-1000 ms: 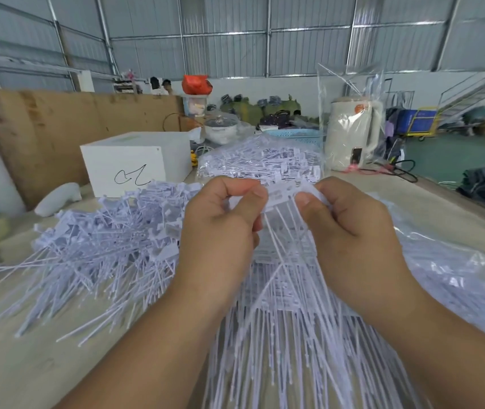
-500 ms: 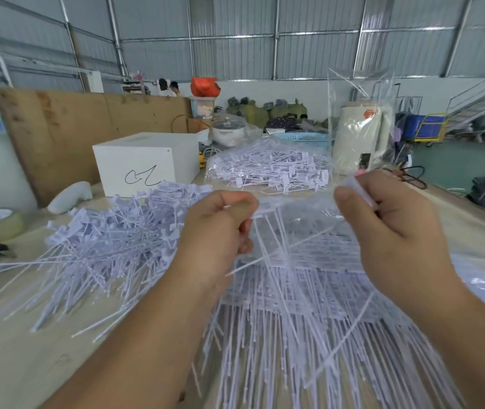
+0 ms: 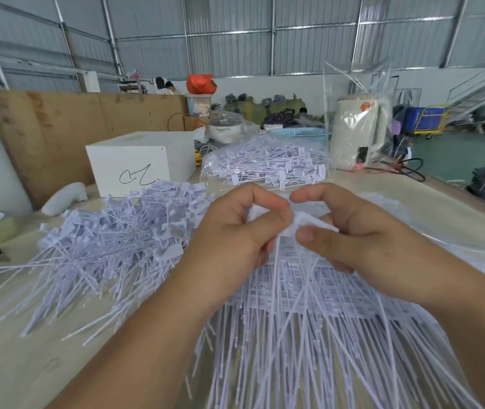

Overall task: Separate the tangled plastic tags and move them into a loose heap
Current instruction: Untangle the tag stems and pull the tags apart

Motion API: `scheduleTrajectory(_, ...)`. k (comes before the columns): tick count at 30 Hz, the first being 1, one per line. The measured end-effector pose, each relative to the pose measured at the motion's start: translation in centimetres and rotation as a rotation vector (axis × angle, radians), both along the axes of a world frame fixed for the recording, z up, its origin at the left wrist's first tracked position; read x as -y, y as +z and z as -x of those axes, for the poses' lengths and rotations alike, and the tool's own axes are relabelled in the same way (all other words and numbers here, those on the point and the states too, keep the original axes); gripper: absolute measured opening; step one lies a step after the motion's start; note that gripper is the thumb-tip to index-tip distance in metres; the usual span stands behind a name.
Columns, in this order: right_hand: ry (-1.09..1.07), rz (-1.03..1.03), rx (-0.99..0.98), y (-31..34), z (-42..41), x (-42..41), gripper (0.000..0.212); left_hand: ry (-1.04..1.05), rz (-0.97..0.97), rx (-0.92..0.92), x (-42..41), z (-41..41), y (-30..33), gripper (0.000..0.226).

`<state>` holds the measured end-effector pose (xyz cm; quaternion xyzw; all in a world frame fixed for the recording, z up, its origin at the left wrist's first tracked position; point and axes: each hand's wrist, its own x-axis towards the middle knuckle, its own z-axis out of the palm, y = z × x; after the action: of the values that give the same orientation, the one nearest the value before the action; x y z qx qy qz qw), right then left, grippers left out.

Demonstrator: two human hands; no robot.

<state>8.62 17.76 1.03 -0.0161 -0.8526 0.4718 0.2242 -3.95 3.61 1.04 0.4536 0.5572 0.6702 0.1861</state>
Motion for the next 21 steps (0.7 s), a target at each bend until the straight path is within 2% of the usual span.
scheduleTrajectory(3,-0.027,0.028,0.032,-0.3,0.3,-0.1,0.054,-0.012,-0.006,-0.006,0.0,0.2,-0.1,0.029)
scheduleTrajectory(7,0.105,0.069,0.096,0.1,0.3,0.7,0.032,-0.077,0.011,-0.034,0.2,0.2,0.1,0.020)
scheduleTrajectory(11,0.176,0.081,0.114,0.1,0.3,1.0,0.028,-0.120,0.074,0.004,0.3,0.2,-0.2,0.016)
scheduleTrajectory(13,0.209,0.090,0.089,0.1,0.4,1.2,0.022,-0.134,0.104,0.103,0.2,0.2,-0.2,0.012)
scheduleTrajectory(16,0.207,0.091,0.005,0.1,0.5,1.1,0.014,-0.242,0.121,0.402,0.0,0.1,-0.2,0.008)
scheduleTrajectory(18,0.242,0.087,-0.047,0.0,0.5,1.1,0.017,-0.324,0.125,0.429,-0.1,0.2,-0.3,0.006)
scheduleTrajectory(20,0.240,0.070,-0.040,-0.1,0.4,1.3,0.022,-0.369,0.124,0.393,-0.3,0.1,-0.6,0.013)
scheduleTrajectory(21,0.211,0.050,-0.037,0.0,0.5,1.5,0.017,-0.377,0.127,0.378,-0.4,-0.1,-0.7,0.019)
